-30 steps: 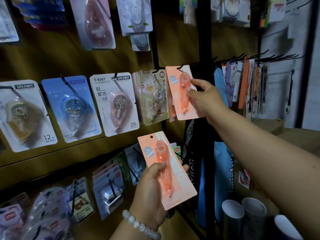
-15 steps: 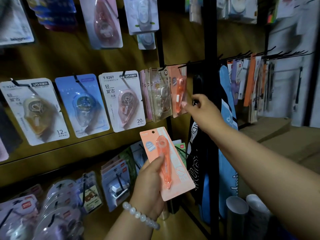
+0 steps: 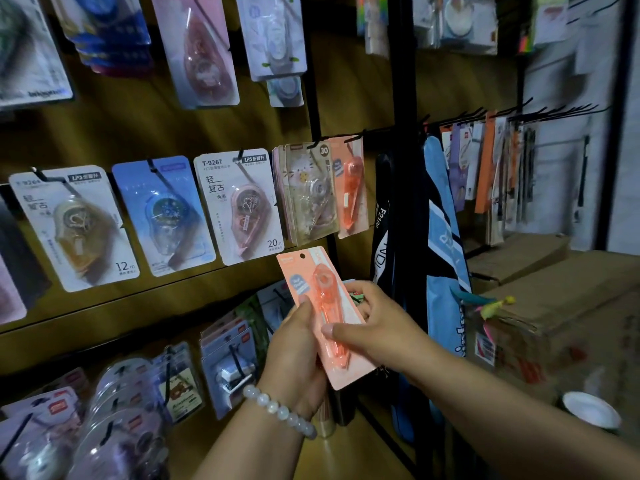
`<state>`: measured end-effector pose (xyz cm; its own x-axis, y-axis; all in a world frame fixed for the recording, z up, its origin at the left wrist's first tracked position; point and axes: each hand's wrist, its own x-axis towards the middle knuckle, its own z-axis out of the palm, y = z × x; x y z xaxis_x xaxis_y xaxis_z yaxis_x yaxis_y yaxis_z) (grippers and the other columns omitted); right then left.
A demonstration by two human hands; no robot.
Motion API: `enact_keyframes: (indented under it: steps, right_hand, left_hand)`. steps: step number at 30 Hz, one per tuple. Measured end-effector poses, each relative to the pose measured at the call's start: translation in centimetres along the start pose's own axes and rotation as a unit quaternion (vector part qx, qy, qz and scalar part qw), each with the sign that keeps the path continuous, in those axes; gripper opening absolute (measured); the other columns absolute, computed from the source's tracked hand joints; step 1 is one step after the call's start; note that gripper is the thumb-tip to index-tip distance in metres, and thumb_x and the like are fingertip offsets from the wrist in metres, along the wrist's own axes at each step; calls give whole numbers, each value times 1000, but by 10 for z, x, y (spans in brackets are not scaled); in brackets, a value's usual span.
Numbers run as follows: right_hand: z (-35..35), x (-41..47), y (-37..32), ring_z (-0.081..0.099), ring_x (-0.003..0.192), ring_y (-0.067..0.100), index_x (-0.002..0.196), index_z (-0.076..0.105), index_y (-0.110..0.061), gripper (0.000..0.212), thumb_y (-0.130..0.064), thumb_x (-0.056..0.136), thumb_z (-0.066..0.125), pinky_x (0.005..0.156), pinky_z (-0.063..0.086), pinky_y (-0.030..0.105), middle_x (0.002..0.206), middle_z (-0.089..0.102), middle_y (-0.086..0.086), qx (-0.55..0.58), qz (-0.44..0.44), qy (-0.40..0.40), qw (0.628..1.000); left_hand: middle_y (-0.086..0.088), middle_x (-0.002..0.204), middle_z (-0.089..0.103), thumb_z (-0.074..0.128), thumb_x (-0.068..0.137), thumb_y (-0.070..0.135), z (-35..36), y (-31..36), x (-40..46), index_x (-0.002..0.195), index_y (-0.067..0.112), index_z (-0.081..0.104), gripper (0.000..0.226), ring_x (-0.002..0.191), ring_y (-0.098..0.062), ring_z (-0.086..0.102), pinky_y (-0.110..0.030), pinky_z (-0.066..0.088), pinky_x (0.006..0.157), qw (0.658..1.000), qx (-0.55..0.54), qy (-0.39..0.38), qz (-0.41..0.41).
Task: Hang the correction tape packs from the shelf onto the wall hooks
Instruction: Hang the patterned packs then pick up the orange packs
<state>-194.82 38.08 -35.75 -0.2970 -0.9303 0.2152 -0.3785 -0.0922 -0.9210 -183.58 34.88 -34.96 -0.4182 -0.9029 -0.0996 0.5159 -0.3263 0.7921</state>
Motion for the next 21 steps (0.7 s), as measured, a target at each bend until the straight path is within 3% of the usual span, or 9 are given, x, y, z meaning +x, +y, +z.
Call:
enact_keyframes:
  steps: [4, 9, 11, 13, 15, 21]
  right_hand:
    - [-11, 3, -4, 64, 88, 7, 126, 42, -32, 63, -20, 75, 76, 70, 52, 24, 100, 62, -11, 0, -24, 43, 999]
    - [-42, 22, -18, 62, 77, 7, 131, 44, -27, 63, -14, 78, 74, 60, 47, 23, 86, 59, -11, 44, -63, 147, 986]
    - [-56, 31, -31, 63, 85, 10, 132, 44, -28, 62, -16, 79, 74, 65, 50, 25, 98, 61, -7, 51, -87, 183, 978]
    - [-68, 41, -44, 63, 101, 18, 131, 45, -30, 60, -19, 79, 73, 83, 55, 37, 117, 61, 0, 52, -116, 213, 969]
    - [-78, 51, -57, 61, 107, 19, 132, 45, -30, 61, -21, 78, 74, 91, 54, 44, 123, 59, -1, 51, -136, 236, 961]
    - [-89, 75, -73, 62, 103, 13, 134, 46, -26, 60, -23, 81, 72, 86, 56, 38, 121, 60, -5, 42, -142, 244, 959]
  left_hand:
    - [-8, 79, 76, 40, 102, 38, 0, -1, 2, 107, 11, 68, 40, 63, -17, 72, -31, 56, 53, 997, 66, -12, 28]
    - [-1, 69, 52, 38, 103, 34, -7, 0, 8, 114, 9, 66, 39, 59, -11, 46, -25, 40, 54, 991, 116, 8, 61]
    - [-1, 67, 51, 40, 103, 29, -9, 1, 8, 111, 7, 66, 36, 58, -12, 44, -25, 36, 54, 990, 123, 10, 71]
    - [0, 63, 53, 41, 103, 25, -12, 0, 10, 107, 5, 67, 33, 53, -10, 46, -24, 37, 49, 986, 141, 10, 87]
    - [0, 61, 54, 41, 103, 22, -15, -2, 14, 103, 6, 67, 31, 51, -10, 47, -22, 38, 45, 982, 162, 13, 99]
    - [-3, 66, 53, 41, 102, 17, -22, -5, 21, 99, 7, 67, 29, 56, -14, 47, -28, 37, 53, 971, 206, 15, 121]
